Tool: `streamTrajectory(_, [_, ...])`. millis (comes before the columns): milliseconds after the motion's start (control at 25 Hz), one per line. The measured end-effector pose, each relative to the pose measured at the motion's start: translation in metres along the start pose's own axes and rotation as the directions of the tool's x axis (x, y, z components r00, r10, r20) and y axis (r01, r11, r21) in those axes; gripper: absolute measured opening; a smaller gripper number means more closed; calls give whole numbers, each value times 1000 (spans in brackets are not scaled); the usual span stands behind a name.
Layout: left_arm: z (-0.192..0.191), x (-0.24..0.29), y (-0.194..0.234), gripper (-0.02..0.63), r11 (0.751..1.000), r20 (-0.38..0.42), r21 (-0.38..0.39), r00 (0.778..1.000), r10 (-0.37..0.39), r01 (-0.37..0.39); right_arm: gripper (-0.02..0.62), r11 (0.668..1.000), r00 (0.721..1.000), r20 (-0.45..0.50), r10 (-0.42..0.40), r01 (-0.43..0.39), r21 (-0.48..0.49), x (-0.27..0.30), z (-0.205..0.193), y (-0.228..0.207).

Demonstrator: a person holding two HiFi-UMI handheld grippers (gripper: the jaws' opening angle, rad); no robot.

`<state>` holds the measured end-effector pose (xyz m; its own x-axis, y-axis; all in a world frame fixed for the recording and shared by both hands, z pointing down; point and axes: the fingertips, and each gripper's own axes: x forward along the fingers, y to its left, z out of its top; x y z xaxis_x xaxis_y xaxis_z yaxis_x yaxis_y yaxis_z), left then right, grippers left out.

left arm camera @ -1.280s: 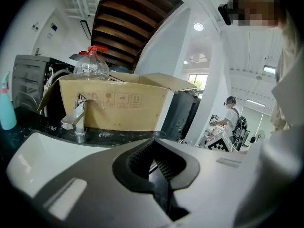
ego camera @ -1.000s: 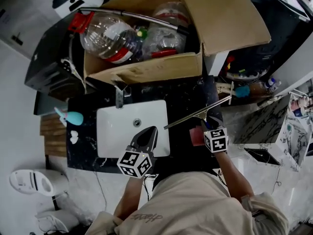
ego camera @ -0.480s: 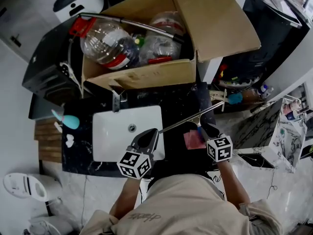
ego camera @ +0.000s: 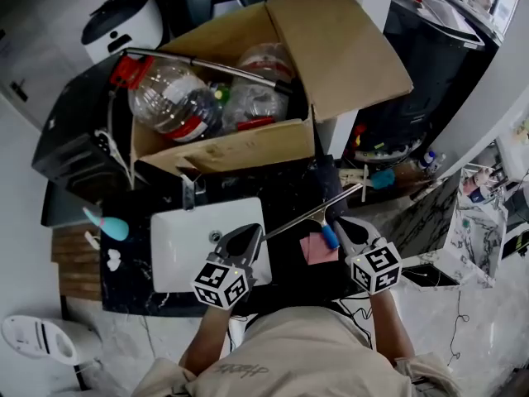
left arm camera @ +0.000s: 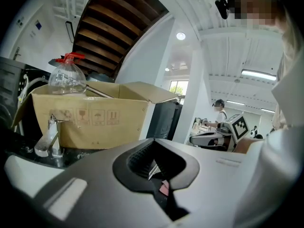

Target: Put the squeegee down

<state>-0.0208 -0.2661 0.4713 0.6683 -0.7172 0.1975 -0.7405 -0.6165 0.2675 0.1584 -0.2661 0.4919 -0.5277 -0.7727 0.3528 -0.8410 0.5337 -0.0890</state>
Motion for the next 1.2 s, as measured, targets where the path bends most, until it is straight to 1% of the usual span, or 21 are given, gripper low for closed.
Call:
streamTrajectory(200, [24, -7, 0, 14, 1000, 51, 19, 999, -4, 3, 2, 1000, 995, 98, -12, 11, 10, -21, 32, 3])
streamTrajectory(360, [40, -15, -5, 14, 998, 80, 55, 997, -5, 1, 2, 999, 982, 185, -35, 37, -6, -36, 55, 9])
streamTrajectory(640, [58, -31, -8, 14, 994, 126, 107, 992, 16, -29, 2, 999, 954, 299, -4, 16, -37, -49, 93, 27])
streamTrajectory(800, [63, -44, -5, 14, 993, 139, 111, 990, 27, -43, 2, 998, 948, 318, 9, 9, -56, -50, 104, 40])
streamTrajectory(920, [63, -49, -3, 15, 993, 139, 111, 990, 27, -43, 2, 998, 948, 317, 17, 1, -57, -47, 102, 47])
streamTrajectory(1080, [55, -50, 2, 15, 997, 129, 69, 991, 31, -41, 2, 995, 954, 299, 21, 10, -103, -47, 101, 54])
streamTrajectory(1200, [57, -49, 4, 14, 997, 133, 70, 991, 28, -38, 2, 994, 951, 310, 23, 12, -111, -48, 103, 53])
